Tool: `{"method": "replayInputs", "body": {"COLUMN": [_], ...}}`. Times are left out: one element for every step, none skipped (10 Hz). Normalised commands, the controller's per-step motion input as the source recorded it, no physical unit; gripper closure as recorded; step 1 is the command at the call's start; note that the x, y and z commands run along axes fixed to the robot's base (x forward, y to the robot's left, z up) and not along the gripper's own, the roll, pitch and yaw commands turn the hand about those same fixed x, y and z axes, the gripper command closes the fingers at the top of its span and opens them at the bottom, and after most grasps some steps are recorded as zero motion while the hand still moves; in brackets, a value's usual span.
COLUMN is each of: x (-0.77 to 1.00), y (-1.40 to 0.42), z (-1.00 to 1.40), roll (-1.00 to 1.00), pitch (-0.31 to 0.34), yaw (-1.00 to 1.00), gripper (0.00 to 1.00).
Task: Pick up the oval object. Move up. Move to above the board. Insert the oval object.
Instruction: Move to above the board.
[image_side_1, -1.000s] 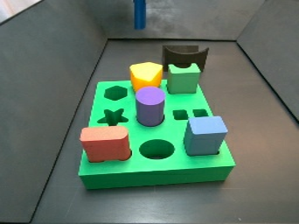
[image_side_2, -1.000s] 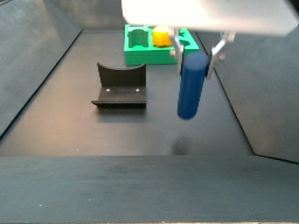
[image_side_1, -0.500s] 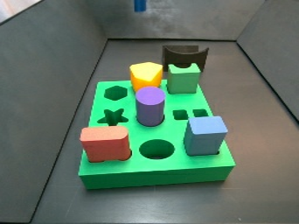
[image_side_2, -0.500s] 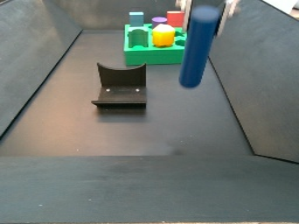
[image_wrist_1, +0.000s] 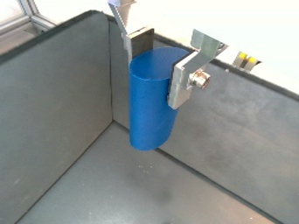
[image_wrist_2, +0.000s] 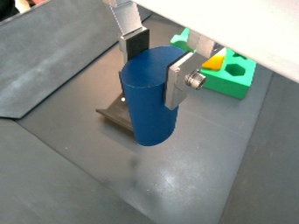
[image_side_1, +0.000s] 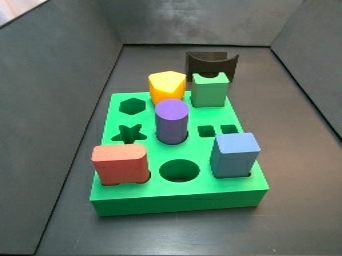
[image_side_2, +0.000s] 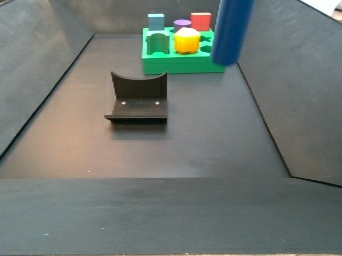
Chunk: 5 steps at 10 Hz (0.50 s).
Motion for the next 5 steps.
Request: {"method": "replayInputs", "body": {"x": [0.01, 0.07, 0.07, 0.07, 0.07], "y": [-0.01, -1.00, -1.00, -1.00, -1.00], "z": [0.24, 0.07, 0.06, 0.07, 0.07], "roll": [0.05, 0.00, 0.02, 0.03, 0.00], "pitch": [0.103, 0.482, 0.449, 0.346, 0.232], "yaw": [0.02, 0.68, 0.62, 0.45, 0.28], "gripper": [1.00, 1.00, 1.00, 1.00, 1.00]}}
